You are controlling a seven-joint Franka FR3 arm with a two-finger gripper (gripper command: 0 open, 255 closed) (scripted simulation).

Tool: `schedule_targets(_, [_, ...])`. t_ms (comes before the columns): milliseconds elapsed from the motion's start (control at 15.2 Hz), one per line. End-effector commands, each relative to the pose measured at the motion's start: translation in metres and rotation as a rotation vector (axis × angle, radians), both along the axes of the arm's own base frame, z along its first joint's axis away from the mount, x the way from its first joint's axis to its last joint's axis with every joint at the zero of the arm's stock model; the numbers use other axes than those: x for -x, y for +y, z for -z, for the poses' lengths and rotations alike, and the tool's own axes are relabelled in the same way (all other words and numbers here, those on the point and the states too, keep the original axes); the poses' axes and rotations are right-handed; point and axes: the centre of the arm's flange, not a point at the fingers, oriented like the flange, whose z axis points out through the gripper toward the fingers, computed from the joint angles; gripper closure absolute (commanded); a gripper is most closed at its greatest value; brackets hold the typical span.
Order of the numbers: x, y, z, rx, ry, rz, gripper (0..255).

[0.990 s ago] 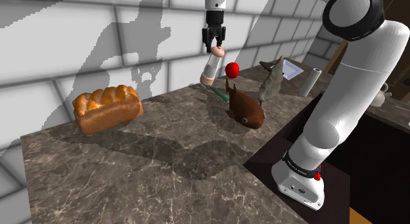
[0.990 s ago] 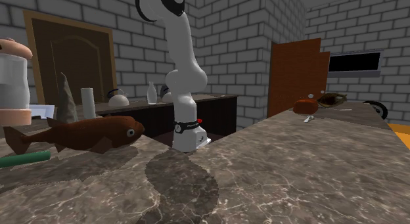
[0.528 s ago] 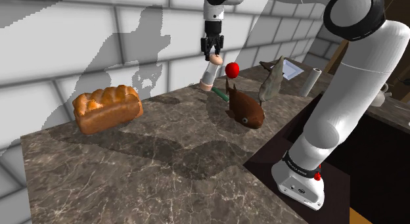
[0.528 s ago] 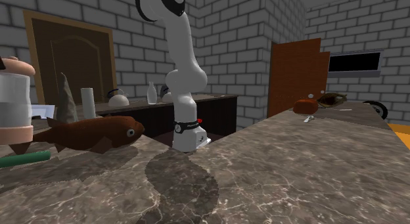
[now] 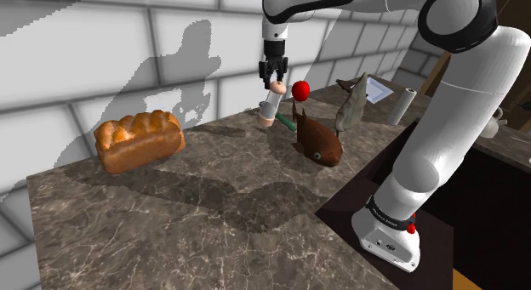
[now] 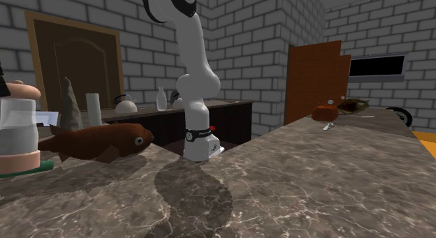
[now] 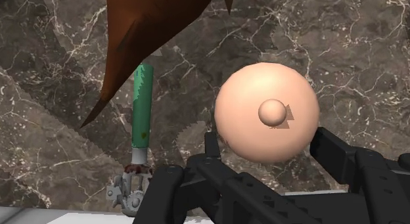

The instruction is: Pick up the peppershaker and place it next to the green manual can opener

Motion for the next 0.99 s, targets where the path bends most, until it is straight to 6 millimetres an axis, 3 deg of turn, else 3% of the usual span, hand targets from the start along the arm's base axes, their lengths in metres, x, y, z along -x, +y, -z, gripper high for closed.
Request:
schedule_targets(0, [-0.001,0.001,0.01,0.0,-0.001,0.0,255])
schedule_targets(660, [-0.001,0.001,0.063,0.0,-0.001,0.0,255])
schedule_targets(924, [-0.001,0.001,0.066,0.0,-0.001,0.0,255])
